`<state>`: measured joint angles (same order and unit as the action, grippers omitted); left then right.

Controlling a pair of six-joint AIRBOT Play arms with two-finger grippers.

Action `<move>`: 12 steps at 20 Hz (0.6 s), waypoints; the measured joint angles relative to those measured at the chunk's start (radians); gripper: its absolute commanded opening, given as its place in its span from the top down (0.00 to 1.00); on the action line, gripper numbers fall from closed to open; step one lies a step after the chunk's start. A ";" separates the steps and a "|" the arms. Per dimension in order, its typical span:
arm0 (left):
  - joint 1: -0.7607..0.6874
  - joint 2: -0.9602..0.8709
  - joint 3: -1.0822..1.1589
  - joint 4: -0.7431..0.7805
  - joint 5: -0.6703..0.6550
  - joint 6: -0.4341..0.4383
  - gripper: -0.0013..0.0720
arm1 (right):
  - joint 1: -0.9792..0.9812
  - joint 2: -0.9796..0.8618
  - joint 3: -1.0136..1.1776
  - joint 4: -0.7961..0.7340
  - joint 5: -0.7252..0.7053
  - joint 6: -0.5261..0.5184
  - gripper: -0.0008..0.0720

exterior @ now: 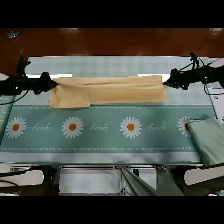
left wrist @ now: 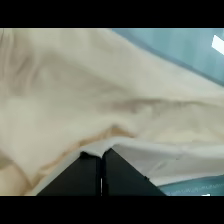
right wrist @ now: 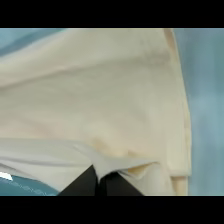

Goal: Fold the shirts.

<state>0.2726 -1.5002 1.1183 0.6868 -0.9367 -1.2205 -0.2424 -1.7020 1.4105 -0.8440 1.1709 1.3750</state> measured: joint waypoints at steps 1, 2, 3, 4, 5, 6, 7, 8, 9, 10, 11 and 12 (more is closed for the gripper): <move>-0.008 -0.054 0.060 0.000 0.004 -0.020 0.95 | 0.003 -0.044 0.047 0.009 -0.006 0.011 0.95; -0.015 -0.103 0.114 0.000 0.011 -0.035 0.95 | 0.005 -0.086 0.090 0.020 -0.006 0.021 0.95; -0.020 -0.145 0.157 0.000 0.013 -0.049 0.94 | 0.006 -0.122 0.128 0.033 -0.010 0.031 0.70; -0.025 -0.183 0.193 0.001 0.005 -0.063 0.66 | 0.007 -0.154 0.164 0.047 -0.010 0.035 0.15; -0.028 -0.211 0.217 0.001 0.004 -0.071 0.01 | 0.007 -0.180 0.192 0.063 -0.014 0.039 0.13; -0.030 -0.234 0.237 0.001 0.003 -0.079 0.02 | 0.007 -0.201 0.219 0.080 -0.014 0.037 0.13; -0.027 -0.248 0.253 0.004 -0.013 -0.087 0.02 | 0.003 -0.214 0.244 0.093 -0.009 0.032 0.13; -0.018 -0.259 0.275 0.015 -0.043 -0.089 0.02 | -0.004 -0.223 0.271 0.104 0.007 0.028 0.13; -0.002 -0.266 0.301 0.037 -0.074 -0.095 0.03 | -0.017 -0.230 0.294 0.105 0.029 0.024 0.14; 0.021 -0.271 0.331 0.075 -0.122 -0.118 0.03 | -0.035 -0.236 0.315 0.095 0.046 0.023 0.14; 0.045 -0.272 0.354 0.121 -0.179 -0.147 0.03 | -0.053 -0.240 0.328 0.083 0.070 0.022 0.14; 0.072 -0.268 0.372 0.177 -0.244 -0.174 0.03 | -0.072 -0.244 0.336 0.059 0.102 0.029 0.14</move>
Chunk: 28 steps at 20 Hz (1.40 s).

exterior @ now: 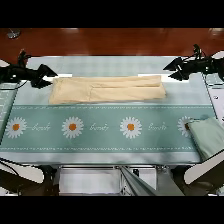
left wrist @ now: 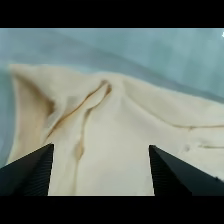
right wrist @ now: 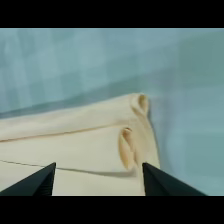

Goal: Fold the shirts.

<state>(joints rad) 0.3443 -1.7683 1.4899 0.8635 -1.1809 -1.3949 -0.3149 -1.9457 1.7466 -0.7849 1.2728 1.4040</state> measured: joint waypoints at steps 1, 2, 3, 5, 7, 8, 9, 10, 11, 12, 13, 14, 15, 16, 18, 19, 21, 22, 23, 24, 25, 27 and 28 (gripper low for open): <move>0.022 0.011 0.006 0.051 -0.049 -0.013 0.03 | -0.013 -0.005 0.002 -0.032 0.023 0.011 0.14; 0.041 0.032 0.000 0.091 -0.084 -0.017 0.03 | -0.024 -0.011 -0.001 -0.063 0.046 0.029 0.14; 0.052 0.057 -0.018 0.124 -0.103 -0.016 0.03 | -0.029 -0.019 -0.005 -0.080 0.064 0.036 0.14; 0.056 0.137 -0.091 0.138 -0.100 0.004 0.03 | -0.026 -0.042 -0.013 -0.097 0.097 0.053 0.14; 0.043 0.230 -0.185 0.117 -0.036 0.034 0.03 | -0.002 -0.066 -0.016 -0.100 0.123 0.058 0.14; 0.027 0.283 -0.237 0.068 0.001 0.055 0.03 | 0.017 -0.076 -0.018 -0.099 0.134 0.061 0.14; 0.007 0.332 -0.284 0.015 0.030 0.080 0.03 | 0.035 -0.082 -0.018 -0.087 0.139 0.060 0.14; -0.021 0.382 -0.329 -0.045 0.053 0.112 0.03 | 0.058 -0.090 -0.016 -0.078 0.141 0.059 0.16; -0.056 0.427 -0.366 -0.107 0.088 0.140 0.03 | 0.081 -0.096 -0.014 -0.068 0.144 0.054 0.40; -0.095 0.459 -0.393 -0.146 0.111 0.159 0.03 | 0.101 -0.101 -0.009 -0.072 0.135 0.051 0.83; -0.138 0.483 -0.413 -0.177 0.129 0.174 0.05 | 0.118 -0.106 -0.002 -0.077 0.125 0.051 0.95; -0.188 0.497 -0.428 -0.206 0.166 0.187 0.47 | 0.129 -0.107 0.009 -0.067 0.123 0.052 0.95; -0.235 0.502 -0.438 -0.222 0.190 0.195 0.93 | 0.136 -0.106 0.019 -0.053 0.127 0.051 0.95; -0.283 0.500 -0.446 -0.237 0.218 0.203 0.95 | 0.142 -0.100 0.027 -0.053 0.146 0.051 0.95; -0.368 0.482 -0.453 -0.254 0.261 0.215 0.95 | 0.146 -0.062 0.037 -0.071 0.184 0.050 0.95; -0.410 0.468 -0.453 -0.262 0.279 0.222 0.95 | 0.148 -0.030 0.036 -0.113 0.205 0.050 0.95; -0.495 0.434 -0.439 -0.270 0.306 0.241 0.95 | 0.147 0.065 0.011 -0.182 0.231 0.047 0.95; -0.537 0.415 -0.426 -0.274 0.319 0.248 0.95 | 0.144 0.121 -0.017 -0.215 0.235 0.042 0.95; -0.583 0.392 -0.407 -0.274 0.335 0.256 0.96 | 0.136 0.191 -0.060 -0.242 0.238 0.036 0.95; -0.627 0.366 -0.386 -0.275 0.358 0.260 0.96 | 0.127 0.265 -0.108 -0.262 0.234 0.029 0.95; -0.678 0.337 -0.358 -0.269 0.381 0.263 0.96 | 0.117 0.343 -0.167 -0.276 0.227 0.024 0.95; -0.773 0.264 -0.286 -0.229 0.423 0.246 0.96 | 0.100 0.525 -0.308 -0.294 0.213 0.012 0.95; -0.821 0.217 -0.238 -0.203 0.441 0.221 0.96 | 0.094 0.609 -0.376 -0.303 0.206 0.009 0.95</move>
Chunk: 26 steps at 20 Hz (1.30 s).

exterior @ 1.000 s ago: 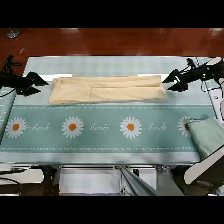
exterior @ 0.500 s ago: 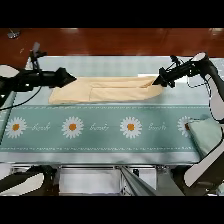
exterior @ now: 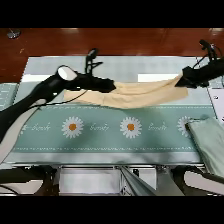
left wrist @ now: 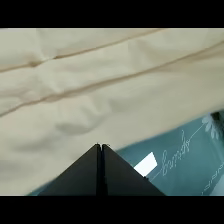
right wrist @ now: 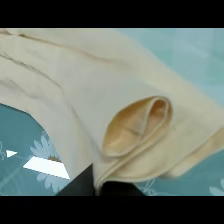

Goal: Fold the shirts.

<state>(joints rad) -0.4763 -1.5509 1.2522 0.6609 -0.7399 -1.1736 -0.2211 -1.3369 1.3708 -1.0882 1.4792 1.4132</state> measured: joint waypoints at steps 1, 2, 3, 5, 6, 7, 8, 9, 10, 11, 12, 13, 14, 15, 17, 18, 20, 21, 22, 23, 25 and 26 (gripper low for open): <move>-0.042 -0.047 0.050 0.027 0.013 -0.029 0.96 | -0.005 0.092 -0.071 -0.008 -0.010 -0.002 0.95; -0.084 -0.098 0.101 0.052 0.018 -0.061 0.96 | -0.008 0.172 -0.133 -0.008 -0.015 -0.001 0.95; -0.127 -0.153 0.158 0.072 0.021 -0.097 0.96 | -0.011 0.250 -0.190 -0.011 -0.022 0.005 0.95; -0.205 -0.258 0.267 0.097 0.024 -0.165 0.96 | -0.014 0.377 -0.278 -0.010 -0.027 0.023 0.95; -0.242 -0.306 0.314 0.109 0.007 -0.198 0.96 | -0.014 0.424 -0.306 -0.012 -0.032 0.031 0.95; -0.282 -0.348 0.361 0.109 -0.008 -0.228 0.95 | -0.016 0.465 -0.327 -0.011 -0.032 0.039 0.95; -0.319 -0.383 0.397 0.109 -0.028 -0.250 0.95 | -0.016 0.497 -0.343 -0.008 -0.032 0.044 0.95; -0.356 -0.413 0.425 0.111 -0.064 -0.270 0.95 | -0.016 0.518 -0.354 -0.007 -0.030 0.047 0.95; -0.388 -0.433 0.446 0.111 -0.077 -0.281 0.95 | -0.017 0.535 -0.362 -0.005 -0.031 0.051 0.95; -0.413 -0.447 0.465 0.109 -0.096 -0.291 0.96 | -0.017 0.546 -0.367 0.001 -0.033 0.053 0.95; -0.425 -0.456 0.484 0.106 -0.123 -0.295 0.95 | -0.016 0.554 -0.371 0.005 -0.033 0.055 0.95; -0.422 -0.462 0.506 0.109 -0.134 -0.299 0.95 | -0.016 0.560 -0.374 0.008 -0.035 0.056 0.95; -0.406 -0.462 0.526 0.110 -0.154 -0.301 0.95 | -0.014 0.564 -0.376 0.014 -0.036 0.058 0.95; -0.379 -0.459 0.547 0.116 -0.189 -0.301 0.96 | -0.013 0.568 -0.378 0.023 -0.037 0.058 0.95; -0.286 -0.434 0.575 0.131 -0.259 -0.301 0.96 | -0.012 0.569 -0.380 0.055 -0.047 0.058 0.95; -0.224 -0.414 0.584 0.143 -0.304 -0.301 0.96 | -0.008 0.565 -0.380 0.076 -0.059 0.058 0.95; -0.090 -0.362 0.593 0.189 -0.438 -0.304 0.96 | 0.032 0.541 -0.375 0.112 -0.091 0.057 0.95; -0.026 -0.329 0.592 0.222 -0.483 -0.308 0.96 | 0.066 0.518 -0.366 0.126 -0.114 0.057 0.95; 0.045 -0.282 0.579 0.263 -0.538 -0.310 0.95 | 0.114 0.485 -0.349 0.135 -0.142 0.058 0.95; 0.114 -0.225 0.552 0.301 -0.571 -0.313 0.95 | 0.164 0.446 -0.325 0.144 -0.170 0.065 0.95; 0.239 -0.079 0.456 0.351 -0.577 -0.307 0.95 | 0.277 0.335 -0.246 0.155 -0.230 0.073 0.95; 0.293 0.003 0.388 0.366 -0.578 -0.299 0.95 | 0.328 0.270 -0.197 0.160 -0.262 0.079 0.95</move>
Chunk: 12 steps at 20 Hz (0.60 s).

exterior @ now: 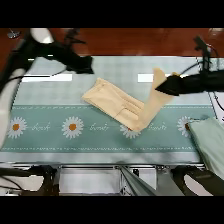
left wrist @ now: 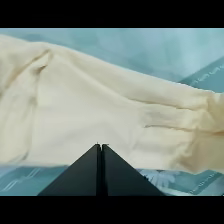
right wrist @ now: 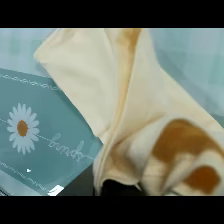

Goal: Fold the shirts.

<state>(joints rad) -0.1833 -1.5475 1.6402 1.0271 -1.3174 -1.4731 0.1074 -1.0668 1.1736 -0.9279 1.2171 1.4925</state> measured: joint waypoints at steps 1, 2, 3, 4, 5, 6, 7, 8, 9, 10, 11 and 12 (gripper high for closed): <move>0.051 0.091 -0.081 0.015 0.018 0.011 0.95 | 0.049 -0.070 0.055 0.002 -0.019 0.002 0.95; 0.100 0.195 -0.179 0.029 0.051 0.021 0.95 | 0.098 -0.152 0.124 0.005 -0.036 0.009 0.95; 0.141 0.302 -0.287 0.033 0.074 0.030 0.95 | 0.138 -0.232 0.190 0.006 -0.050 0.015 0.95; 0.172 0.405 -0.394 0.038 0.097 0.037 0.95 | 0.179 -0.320 0.269 0.007 -0.058 0.022 0.95; 0.196 0.514 -0.507 0.040 0.127 0.042 0.95 | 0.211 -0.404 0.344 0.008 -0.063 0.031 0.95; 0.213 0.613 -0.614 0.043 0.148 0.043 0.95 | 0.244 -0.495 0.430 0.008 -0.062 0.044 0.95; 0.225 0.712 -0.723 0.039 0.157 0.043 0.95 | 0.270 -0.575 0.507 0.008 -0.060 0.053 0.95; 0.234 0.799 -0.817 0.025 0.175 0.039 0.95 | 0.297 -0.661 0.590 0.008 -0.055 0.068 0.95; 0.241 0.880 -0.910 0.022 0.181 0.026 0.95 | 0.320 -0.740 0.666 0.009 -0.050 0.081 0.91; 0.246 0.947 -0.985 0.016 0.201 0.013 0.95 | 0.339 -0.806 0.726 0.011 -0.050 0.098 0.69; 0.249 1.006 -1.054 0.005 0.215 -0.001 0.95 | 0.355 -0.867 0.776 0.019 -0.056 0.109 0.27; 0.251 1.048 -1.107 0.001 0.224 -0.010 0.95 | 0.365 -0.914 0.809 0.039 -0.061 0.117 0.12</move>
<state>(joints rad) 0.0677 -0.4995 0.5335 1.0279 -1.0931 -1.4830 0.4725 -1.9808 1.9823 -0.8894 1.1564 1.6096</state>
